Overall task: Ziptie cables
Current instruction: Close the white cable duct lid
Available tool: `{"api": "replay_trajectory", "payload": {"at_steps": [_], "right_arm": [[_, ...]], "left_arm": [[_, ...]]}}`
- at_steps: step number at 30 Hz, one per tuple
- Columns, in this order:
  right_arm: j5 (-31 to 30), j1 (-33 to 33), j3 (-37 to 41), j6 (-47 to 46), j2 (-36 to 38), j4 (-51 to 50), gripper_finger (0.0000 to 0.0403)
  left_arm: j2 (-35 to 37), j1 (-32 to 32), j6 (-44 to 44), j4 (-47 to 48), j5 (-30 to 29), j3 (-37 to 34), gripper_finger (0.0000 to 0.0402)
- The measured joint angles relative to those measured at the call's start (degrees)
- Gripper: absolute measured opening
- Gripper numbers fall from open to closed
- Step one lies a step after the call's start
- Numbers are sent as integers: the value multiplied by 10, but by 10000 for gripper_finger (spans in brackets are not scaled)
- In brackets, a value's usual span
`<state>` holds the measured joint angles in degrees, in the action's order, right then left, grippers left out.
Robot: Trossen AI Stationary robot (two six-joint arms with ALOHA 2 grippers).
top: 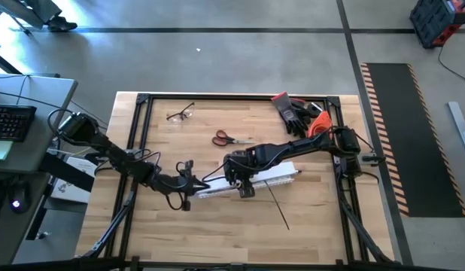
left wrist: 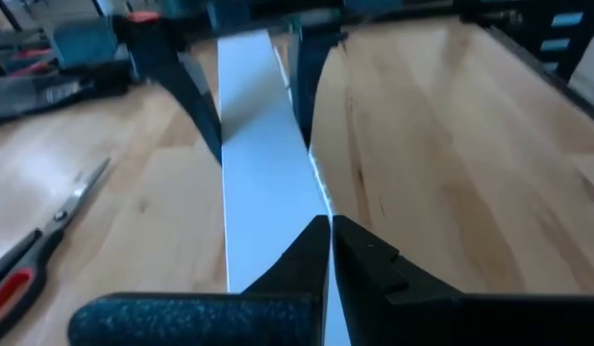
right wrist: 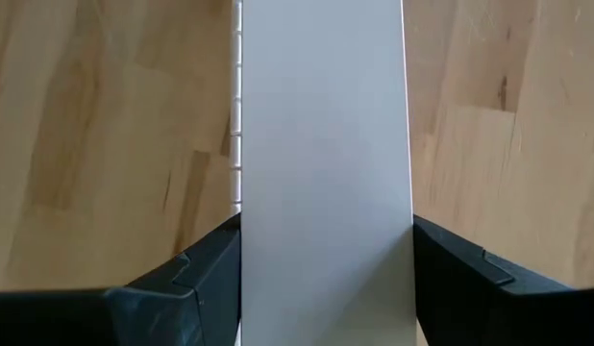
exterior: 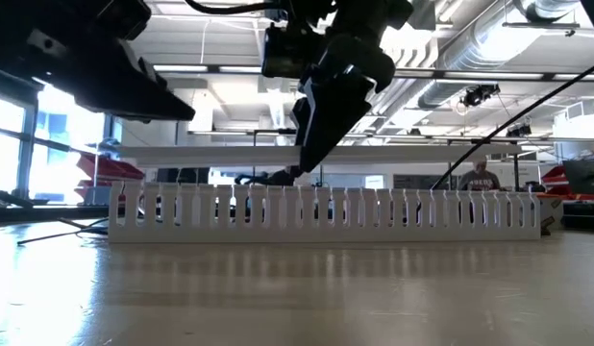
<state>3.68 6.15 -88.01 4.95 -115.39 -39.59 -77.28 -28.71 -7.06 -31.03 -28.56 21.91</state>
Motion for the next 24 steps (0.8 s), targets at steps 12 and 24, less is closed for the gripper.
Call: {"api": "replay_trajectory", "payload": {"at_steps": [12, 24], "right_arm": [[9, 6, 0, -10, -28, 10, 218], [10, 7, -3, -2, -31, 7, 218]], "left_arm": [[-4, -15, -32, 36, -11, 0, 0], [-36, -15, -38, 20, -15, 0, 0]]}}
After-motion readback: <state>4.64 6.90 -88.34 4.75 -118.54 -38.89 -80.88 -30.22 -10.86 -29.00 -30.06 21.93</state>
